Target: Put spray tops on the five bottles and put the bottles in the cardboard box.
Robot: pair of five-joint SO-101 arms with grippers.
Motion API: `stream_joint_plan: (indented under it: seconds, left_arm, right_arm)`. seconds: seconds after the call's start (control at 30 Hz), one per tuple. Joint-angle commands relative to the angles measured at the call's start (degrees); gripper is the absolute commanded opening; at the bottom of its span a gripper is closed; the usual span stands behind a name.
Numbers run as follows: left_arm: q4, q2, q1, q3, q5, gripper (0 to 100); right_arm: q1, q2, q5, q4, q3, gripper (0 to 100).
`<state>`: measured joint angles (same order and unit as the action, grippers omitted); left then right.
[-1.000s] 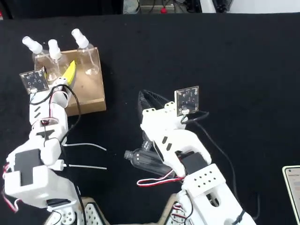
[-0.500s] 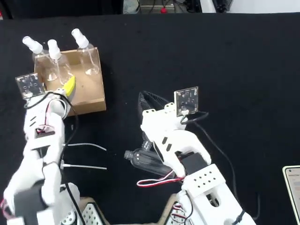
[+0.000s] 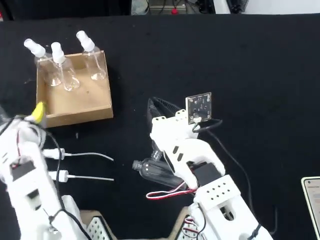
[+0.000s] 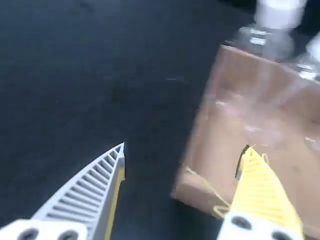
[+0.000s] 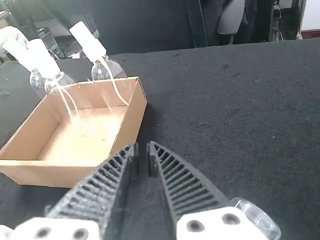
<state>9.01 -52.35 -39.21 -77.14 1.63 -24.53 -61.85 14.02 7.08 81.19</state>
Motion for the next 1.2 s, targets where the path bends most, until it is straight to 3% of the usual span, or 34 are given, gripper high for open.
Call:
stream_joint_plan:
  seconds: [0.0, 0.1, 0.27, 0.37, 0.5, 0.67, 0.9, 1.17]
  left_arm:
    - [0.2, -7.8, -0.4, -5.5, -7.8, 34]
    - [3.5, -12.7, 5.5, -7.5, -13.4, 34]
    - [26.2, -18.9, 18.6, 2.7, -14.2, 34]
    - [36.0, -17.7, 26.8, 11.5, -14.2, 34]
    - [42.4, -10.7, 37.0, 18.9, -14.2, 34]
    - [42.6, -0.7, 39.7, 19.4, -19.0, 34]
    - [30.4, 4.0, 39.3, 11.5, -18.5, 34]
    - [23.1, 4.0, 39.3, 6.2, -8.9, 34]
  right_arm:
    - [-0.4, 4.2, -0.5, -1.3, -0.4, 4.2]
    - [-0.3, 4.0, -0.5, -1.2, -0.4, 4.2]
    - [6.0, 3.7, -0.5, -1.1, -0.7, 4.2]
    - [10.5, 3.7, -0.5, -1.2, -1.5, 4.3]
    - [15.0, 4.1, -0.5, -1.2, -2.6, 4.3]
    - [15.8, 4.1, -2.2, -1.2, -2.7, 4.3]
    - [15.7, 4.2, -9.3, 3.3, -6.1, 4.3]
    - [15.7, 4.3, -13.1, 21.4, -18.9, 4.3]
